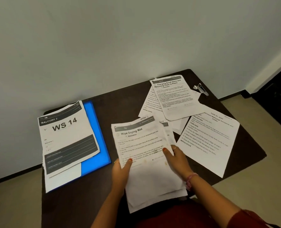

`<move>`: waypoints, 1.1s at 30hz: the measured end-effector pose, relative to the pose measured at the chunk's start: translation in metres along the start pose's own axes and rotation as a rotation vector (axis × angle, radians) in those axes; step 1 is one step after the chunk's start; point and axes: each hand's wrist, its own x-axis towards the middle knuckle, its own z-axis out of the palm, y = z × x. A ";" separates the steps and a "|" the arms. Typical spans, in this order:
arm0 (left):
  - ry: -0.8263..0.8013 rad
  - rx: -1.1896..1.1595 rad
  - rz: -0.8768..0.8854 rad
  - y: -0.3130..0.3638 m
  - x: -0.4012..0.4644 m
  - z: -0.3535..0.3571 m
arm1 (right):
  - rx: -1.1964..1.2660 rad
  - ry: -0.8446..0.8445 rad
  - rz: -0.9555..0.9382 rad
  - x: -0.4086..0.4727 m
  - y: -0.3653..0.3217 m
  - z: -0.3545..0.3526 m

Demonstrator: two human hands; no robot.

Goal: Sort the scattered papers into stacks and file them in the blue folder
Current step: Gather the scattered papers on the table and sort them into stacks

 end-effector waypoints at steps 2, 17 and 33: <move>-0.025 0.074 0.014 0.003 0.006 0.012 | -0.047 0.125 0.009 0.006 0.004 -0.008; 0.021 0.441 -0.031 0.003 0.033 0.045 | -0.282 0.172 0.178 0.020 0.009 -0.016; -0.069 0.161 -0.030 0.003 0.018 0.034 | 0.016 0.084 0.070 0.009 -0.001 -0.014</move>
